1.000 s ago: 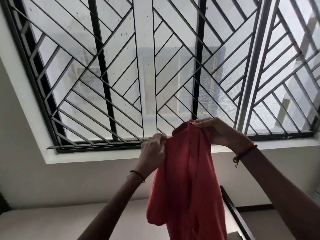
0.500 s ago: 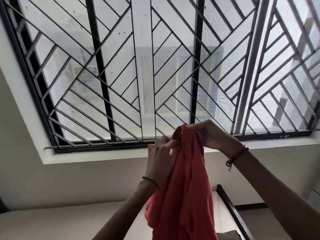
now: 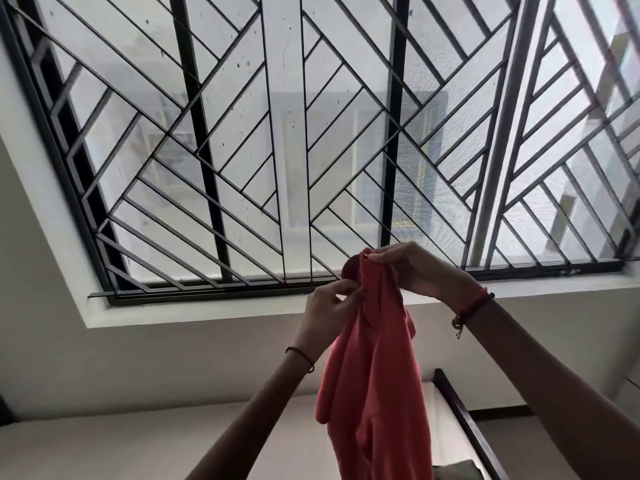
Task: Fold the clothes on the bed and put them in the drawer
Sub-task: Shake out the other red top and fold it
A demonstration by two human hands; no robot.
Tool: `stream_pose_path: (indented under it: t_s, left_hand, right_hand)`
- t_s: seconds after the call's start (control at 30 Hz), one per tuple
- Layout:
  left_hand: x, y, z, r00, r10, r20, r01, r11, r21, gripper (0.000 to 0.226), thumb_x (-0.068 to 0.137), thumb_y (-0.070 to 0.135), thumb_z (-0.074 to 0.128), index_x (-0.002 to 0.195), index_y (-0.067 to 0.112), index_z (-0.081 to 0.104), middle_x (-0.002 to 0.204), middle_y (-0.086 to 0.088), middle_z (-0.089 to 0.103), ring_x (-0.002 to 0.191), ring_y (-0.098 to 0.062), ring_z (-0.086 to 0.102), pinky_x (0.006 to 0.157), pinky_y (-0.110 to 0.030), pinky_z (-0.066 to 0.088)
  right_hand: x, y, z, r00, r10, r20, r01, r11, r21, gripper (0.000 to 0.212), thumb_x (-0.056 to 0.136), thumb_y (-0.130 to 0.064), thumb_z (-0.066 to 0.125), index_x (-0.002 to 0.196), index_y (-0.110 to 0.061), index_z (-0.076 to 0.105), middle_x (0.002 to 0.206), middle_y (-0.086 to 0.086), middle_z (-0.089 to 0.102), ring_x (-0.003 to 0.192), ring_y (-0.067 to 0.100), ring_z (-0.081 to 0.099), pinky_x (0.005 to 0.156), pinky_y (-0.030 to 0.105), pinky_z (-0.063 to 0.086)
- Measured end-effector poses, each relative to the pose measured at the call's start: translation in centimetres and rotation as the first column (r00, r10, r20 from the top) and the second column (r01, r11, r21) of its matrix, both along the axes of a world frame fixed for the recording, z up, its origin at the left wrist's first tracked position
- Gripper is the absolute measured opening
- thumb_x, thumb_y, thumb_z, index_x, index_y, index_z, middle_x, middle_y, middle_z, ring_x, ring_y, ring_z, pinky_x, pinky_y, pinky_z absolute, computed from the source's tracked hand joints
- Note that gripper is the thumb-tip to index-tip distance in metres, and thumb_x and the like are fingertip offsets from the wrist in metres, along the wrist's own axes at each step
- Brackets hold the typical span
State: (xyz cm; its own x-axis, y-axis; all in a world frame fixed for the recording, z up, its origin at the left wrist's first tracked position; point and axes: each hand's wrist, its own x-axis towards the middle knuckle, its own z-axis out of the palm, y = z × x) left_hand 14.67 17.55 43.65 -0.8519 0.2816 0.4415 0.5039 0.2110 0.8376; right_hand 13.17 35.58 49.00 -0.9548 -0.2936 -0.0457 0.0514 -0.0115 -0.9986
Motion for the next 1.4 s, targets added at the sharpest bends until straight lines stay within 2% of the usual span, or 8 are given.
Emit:
stream_pose_path:
  t_s: [0.23,0.37,0.53,0.7,0.93,1.03,1.17,1.4]
  left_hand:
    - [0.1,0.3,0.6,0.980,-0.077,0.183,0.041,0.981,0.192,0.012,0.092,0.003,0.057,0.095,-0.003,0.067,0.061,0.001,0.058,0.042,0.003,0.048,0.046,-0.008,0.035]
    - [0.1,0.6,-0.5,0.948,-0.108,0.301,0.006,0.947,0.322,0.016,0.091,0.006,0.059,0.097,-0.005,0.068,0.058,0.010,0.065,0.050,0.005,0.055,0.049,-0.008,0.041]
    - [0.5,0.6,-1.5,0.935,-0.074,0.347,-0.061,0.930,0.361,0.015,0.088,0.007,0.062,0.098,-0.002,0.070,0.063,0.007,0.065,0.054,0.004,0.057,0.053,-0.010,0.043]
    - [1.0,0.5,-1.8,0.937,-0.068,0.344,-0.080,0.914,0.398,0.009,0.087,0.007,0.063,0.090,0.007,0.072,0.084,-0.010,0.071,0.076,-0.014,0.064,0.066,-0.020,0.051]
    - [1.9,-0.2,-1.9,0.946,-0.097,0.310,-0.048,0.902,0.429,0.016,0.088,0.004,0.062,0.080,0.014,0.073,0.070,0.005,0.073,0.068,-0.001,0.065,0.062,-0.013,0.051]
    - [1.9,-0.7,-2.3,0.955,-0.054,0.291,-0.069,0.916,0.394,0.013,0.087,0.009,0.065,0.083,0.018,0.075,0.079,0.002,0.074,0.077,-0.006,0.066,0.071,-0.018,0.053]
    - [1.7,-1.4,-2.4,0.951,-0.045,0.305,-0.085,0.912,0.401,0.011,0.087,0.011,0.066,0.088,0.016,0.075,0.078,0.005,0.072,0.072,-0.002,0.064,0.068,-0.016,0.052]
    - [1.9,-1.1,-2.5,0.920,-0.119,0.374,-0.033,0.926,0.376,0.014,0.090,0.013,0.061,0.097,0.003,0.069,0.056,0.014,0.063,0.050,0.006,0.054,0.051,-0.008,0.042]
  right_hand:
    - [0.1,-1.2,-1.2,0.938,-0.249,-0.243,0.317,0.899,0.302,0.016,0.081,-0.023,0.072,0.086,-0.016,0.059,0.071,-0.001,0.055,0.064,0.009,0.049,0.058,0.020,0.038]
    - [1.6,-3.3,-4.6,0.580,-0.504,-0.639,0.788,0.546,0.285,0.029,0.076,-0.032,0.078,0.085,-0.014,0.056,0.086,0.004,0.051,0.081,0.017,0.050,0.076,0.029,0.043]
    - [5.8,-5.9,-6.3,0.442,-0.497,-0.747,0.825,0.552,0.122,0.020,0.077,-0.027,0.077,0.074,-0.013,0.063,0.075,-0.003,0.057,0.066,0.000,0.052,0.064,0.006,0.036]
    - [5.7,-6.1,-6.5,0.452,-0.480,-0.752,0.829,0.537,0.156,0.016,0.074,-0.018,0.080,0.080,-0.011,0.067,0.079,0.002,0.063,0.069,0.014,0.058,0.066,0.009,0.042]
    - [5.6,-6.6,-6.9,0.447,-0.454,-0.771,0.837,0.516,0.182,0.009,0.075,-0.006,0.073,0.083,-0.009,0.072,0.078,0.002,0.066,0.067,0.011,0.058,0.064,-0.003,0.036]
    - [5.3,-5.6,-6.1,0.647,-0.569,-0.507,0.724,0.668,0.174,0.009,0.078,-0.005,0.070,0.077,-0.014,0.071,0.068,-0.004,0.066,0.064,0.008,0.059,0.063,0.009,0.044]
    - [5.0,-3.9,-6.0,0.929,-0.358,0.096,0.371,0.883,-0.287,0.008,0.081,-0.003,0.063,0.085,-0.006,0.068,0.074,0.000,0.064,0.067,0.011,0.054,0.064,0.019,0.043]
    - [5.4,-4.2,-6.2,0.950,-0.296,0.104,0.313,0.918,-0.246,0.025,0.087,-0.003,0.054,0.065,-0.011,0.062,0.057,-0.001,0.058,0.053,0.006,0.054,0.053,0.018,0.040]
